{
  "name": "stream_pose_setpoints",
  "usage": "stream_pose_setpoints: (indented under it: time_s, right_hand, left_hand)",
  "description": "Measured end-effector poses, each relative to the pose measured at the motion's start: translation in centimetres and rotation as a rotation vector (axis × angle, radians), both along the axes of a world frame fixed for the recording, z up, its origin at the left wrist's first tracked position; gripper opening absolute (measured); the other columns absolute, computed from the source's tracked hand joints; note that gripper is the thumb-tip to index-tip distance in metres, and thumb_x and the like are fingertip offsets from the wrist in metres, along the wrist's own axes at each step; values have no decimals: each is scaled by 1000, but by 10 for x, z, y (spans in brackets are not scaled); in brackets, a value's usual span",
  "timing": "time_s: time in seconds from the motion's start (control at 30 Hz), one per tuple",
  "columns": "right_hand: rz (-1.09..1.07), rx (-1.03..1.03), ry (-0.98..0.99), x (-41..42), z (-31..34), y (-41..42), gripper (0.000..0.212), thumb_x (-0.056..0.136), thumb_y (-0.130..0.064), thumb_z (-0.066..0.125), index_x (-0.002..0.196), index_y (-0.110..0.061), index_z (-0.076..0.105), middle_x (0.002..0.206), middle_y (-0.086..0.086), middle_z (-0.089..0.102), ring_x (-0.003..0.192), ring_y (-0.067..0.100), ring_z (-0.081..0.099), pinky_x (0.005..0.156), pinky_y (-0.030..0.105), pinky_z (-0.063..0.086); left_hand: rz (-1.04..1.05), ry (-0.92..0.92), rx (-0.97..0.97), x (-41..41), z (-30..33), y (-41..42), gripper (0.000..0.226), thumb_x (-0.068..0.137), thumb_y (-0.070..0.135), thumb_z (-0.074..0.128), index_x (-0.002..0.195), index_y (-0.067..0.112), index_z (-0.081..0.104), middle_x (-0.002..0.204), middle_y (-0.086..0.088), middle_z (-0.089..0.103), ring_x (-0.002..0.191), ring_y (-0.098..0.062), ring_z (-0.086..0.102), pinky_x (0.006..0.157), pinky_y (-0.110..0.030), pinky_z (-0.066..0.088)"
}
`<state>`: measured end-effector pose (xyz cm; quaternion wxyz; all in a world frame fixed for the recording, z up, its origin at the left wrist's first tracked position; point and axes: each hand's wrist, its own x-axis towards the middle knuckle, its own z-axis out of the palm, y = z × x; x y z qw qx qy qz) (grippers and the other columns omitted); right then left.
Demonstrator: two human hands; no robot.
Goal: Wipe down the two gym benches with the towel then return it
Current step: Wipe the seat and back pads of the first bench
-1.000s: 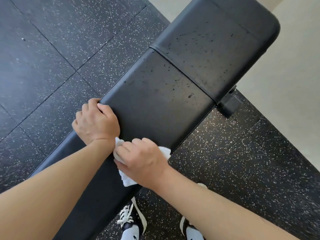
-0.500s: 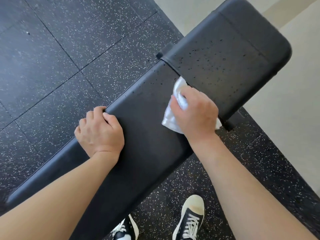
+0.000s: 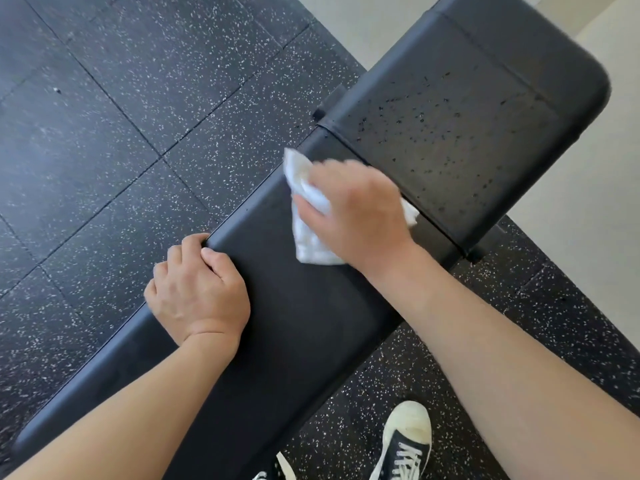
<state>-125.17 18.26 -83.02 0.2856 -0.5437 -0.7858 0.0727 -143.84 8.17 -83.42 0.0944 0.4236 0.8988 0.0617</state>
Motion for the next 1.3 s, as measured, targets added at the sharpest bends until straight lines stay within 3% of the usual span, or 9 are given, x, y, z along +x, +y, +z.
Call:
stream_pose_setpoints:
  time_s: [0.23, 0.4, 0.47, 0.53, 0.67, 0.8, 0.97, 1.13, 1.3]
  right_hand:
    - [-49, 111, -346, 118, -2, -70, 23, 98, -12, 60, 75, -14, 60, 70, 2, 44, 59, 25, 36, 52, 38, 36]
    - [-329, -26, -121, 48, 4, -5, 23, 90, -27, 71, 75, -13, 61, 63, 4, 53, 58, 29, 52, 61, 29, 21]
    - [-317, -89, -115, 5, 10, 31, 18, 90, -31, 70, 99, -15, 73, 71, 3, 63, 66, 30, 61, 59, 31, 24]
    - [-242, -128, -204, -34, 12, 60, 27, 97, -35, 56, 119, -26, 69, 86, -1, 71, 81, 26, 67, 61, 34, 30]
    - [-28, -235, -247, -79, 17, 71, 20, 100, -32, 52, 107, -23, 69, 97, 0, 73, 93, 29, 69, 70, 37, 41]
    - [45, -188, -88, -68, 16, 4, 22, 92, -30, 69, 110, -18, 74, 76, 3, 64, 71, 30, 62, 62, 40, 46]
    - [369, -107, -110, 7, 6, -90, 28, 98, -33, 68, 77, -18, 58, 69, -2, 39, 63, 21, 35, 55, 37, 31]
    - [19, 41, -333, 14, -2, -16, 23, 93, -24, 46, 92, -17, 68, 66, -2, 33, 60, 24, 29, 56, 35, 24]
    - [-146, -128, -115, -62, 14, 44, 9, 89, -27, 70, 90, -19, 70, 72, 3, 65, 66, 31, 64, 55, 35, 39]
  left_hand:
    - [6, -15, 8, 0, 1, 0, 52, 96, 36, 24, 125, 18, 63, 116, -13, 67, 107, -41, 55, 98, -52, 36]
    - [0, -16, -1, 1, 2, 2, 51, 96, 35, 25, 125, 17, 64, 116, -15, 66, 106, -41, 55, 97, -51, 36]
    - [-5, -12, -4, 1, 2, 1, 52, 96, 36, 25, 125, 17, 64, 117, -14, 66, 108, -41, 55, 98, -50, 35]
    - [-9, -9, -7, 0, 2, 1, 52, 96, 36, 25, 125, 18, 64, 117, -14, 66, 109, -41, 55, 98, -51, 35]
    - [-1, -6, -8, 2, 4, 1, 51, 96, 35, 26, 125, 18, 64, 116, -14, 66, 108, -42, 55, 98, -52, 36]
    - [8, -11, 1, 1, 2, 2, 49, 96, 34, 27, 124, 17, 64, 115, -15, 66, 107, -42, 55, 97, -51, 36]
    - [-4, -4, 17, 2, 1, 1, 46, 97, 33, 29, 122, 18, 65, 112, -12, 67, 102, -41, 55, 94, -51, 36]
    - [11, -8, 21, 0, 1, 0, 42, 97, 31, 33, 121, 19, 66, 111, -10, 67, 102, -39, 55, 95, -50, 37]
    - [13, -14, 23, 1, 2, 1, 41, 97, 30, 35, 122, 19, 67, 111, -9, 67, 102, -38, 55, 96, -50, 37]
